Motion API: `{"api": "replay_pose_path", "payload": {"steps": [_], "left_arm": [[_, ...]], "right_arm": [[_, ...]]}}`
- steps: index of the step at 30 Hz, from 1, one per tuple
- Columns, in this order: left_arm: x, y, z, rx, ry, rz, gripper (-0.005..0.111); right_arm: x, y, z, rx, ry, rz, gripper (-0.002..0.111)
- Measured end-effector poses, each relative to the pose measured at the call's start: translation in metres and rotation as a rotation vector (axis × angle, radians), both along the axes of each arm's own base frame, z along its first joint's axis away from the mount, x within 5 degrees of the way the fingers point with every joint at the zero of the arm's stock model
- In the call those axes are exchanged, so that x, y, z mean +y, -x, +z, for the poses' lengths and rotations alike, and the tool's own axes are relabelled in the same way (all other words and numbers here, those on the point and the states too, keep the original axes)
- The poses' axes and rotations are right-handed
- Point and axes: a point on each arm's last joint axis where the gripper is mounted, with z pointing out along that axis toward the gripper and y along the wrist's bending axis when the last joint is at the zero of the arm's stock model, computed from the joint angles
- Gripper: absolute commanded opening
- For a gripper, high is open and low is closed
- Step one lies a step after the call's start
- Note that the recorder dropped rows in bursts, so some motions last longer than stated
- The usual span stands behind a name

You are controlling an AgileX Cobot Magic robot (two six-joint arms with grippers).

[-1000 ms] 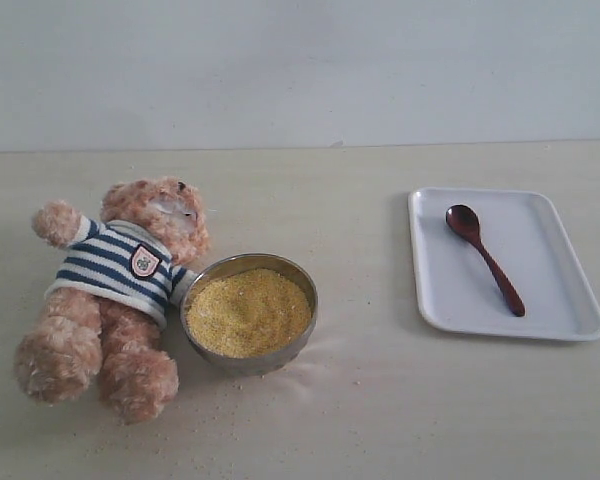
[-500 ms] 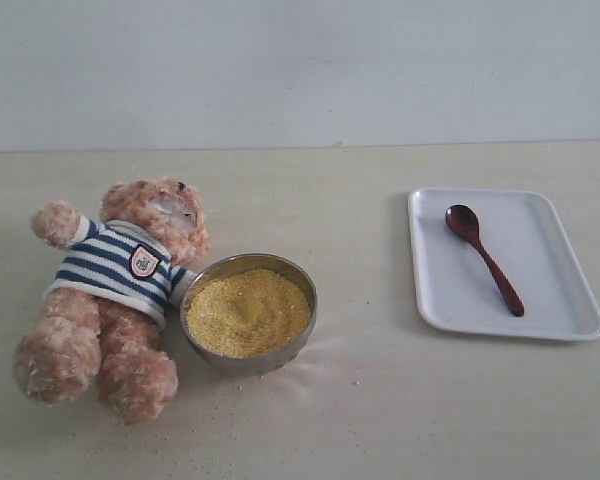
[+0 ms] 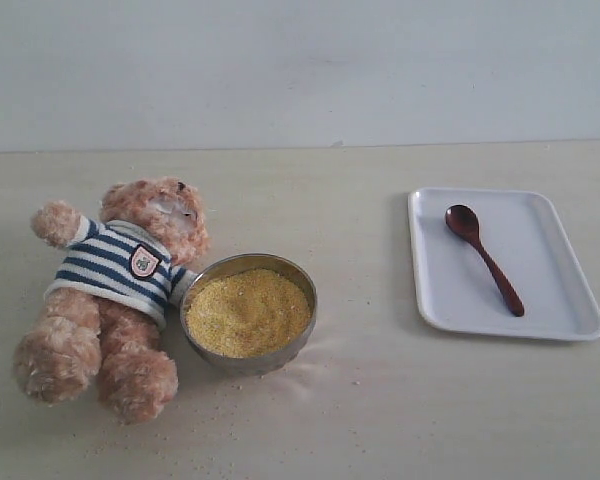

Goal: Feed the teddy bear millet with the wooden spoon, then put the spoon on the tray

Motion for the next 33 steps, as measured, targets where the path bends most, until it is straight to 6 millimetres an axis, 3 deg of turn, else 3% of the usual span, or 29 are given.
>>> {"api": "replay_pose_path", "payload": {"steps": [6,13,25,33], "left_arm": [[0.000,0.000,0.000,0.000,0.000,0.000,0.005],[0.000,0.000,0.000,0.000,0.000,0.000,0.005],[0.000,0.000,0.000,0.000,0.000,0.000,0.005],[0.000,0.000,0.000,0.000,0.000,0.000,0.005]], "right_arm": [[0.002,0.001,-0.027,0.251,-0.214,-0.059,0.000],[-0.007,0.005,-0.032,0.319,-0.179,-0.164,0.000],[0.009,0.002,-0.032,0.344,-0.115,0.161,0.000],[0.011,0.002,-0.033,0.352,-0.096,0.187,0.000]]}}
